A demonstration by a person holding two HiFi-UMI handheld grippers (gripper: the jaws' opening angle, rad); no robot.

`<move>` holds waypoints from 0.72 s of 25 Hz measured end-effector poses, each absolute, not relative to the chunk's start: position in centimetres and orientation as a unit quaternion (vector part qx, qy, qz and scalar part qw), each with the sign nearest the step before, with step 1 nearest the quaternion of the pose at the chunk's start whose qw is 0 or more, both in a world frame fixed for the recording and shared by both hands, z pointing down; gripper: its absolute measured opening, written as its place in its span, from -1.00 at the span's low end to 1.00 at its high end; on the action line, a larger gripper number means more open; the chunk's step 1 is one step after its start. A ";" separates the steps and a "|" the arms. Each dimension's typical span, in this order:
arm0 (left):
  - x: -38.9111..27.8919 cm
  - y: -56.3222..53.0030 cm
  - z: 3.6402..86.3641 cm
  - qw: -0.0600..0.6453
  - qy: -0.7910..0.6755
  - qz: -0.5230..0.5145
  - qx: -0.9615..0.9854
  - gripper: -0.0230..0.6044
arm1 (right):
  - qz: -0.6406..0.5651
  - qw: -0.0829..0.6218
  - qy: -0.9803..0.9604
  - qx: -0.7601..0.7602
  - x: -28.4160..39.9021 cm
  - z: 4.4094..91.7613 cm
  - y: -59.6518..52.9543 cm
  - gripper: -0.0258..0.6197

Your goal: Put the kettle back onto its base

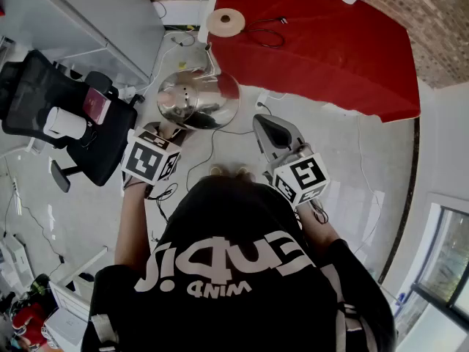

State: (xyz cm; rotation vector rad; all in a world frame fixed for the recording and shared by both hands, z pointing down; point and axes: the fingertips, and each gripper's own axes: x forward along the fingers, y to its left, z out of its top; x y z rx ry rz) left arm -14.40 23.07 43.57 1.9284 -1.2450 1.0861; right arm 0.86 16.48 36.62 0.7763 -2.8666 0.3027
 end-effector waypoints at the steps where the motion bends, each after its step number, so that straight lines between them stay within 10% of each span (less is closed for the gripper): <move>1: -14.4 23.1 43.6 0.296 -0.469 0.408 0.725 -0.74 | 0.101 0.078 -0.958 0.258 0.9 36.6 16.5 -0.86; 18: -14.2 23.0 43.4 0.302 -0.471 0.404 0.724 -0.74 | 0.095 0.081 -0.960 0.252 2.8 35.5 15.4 -0.86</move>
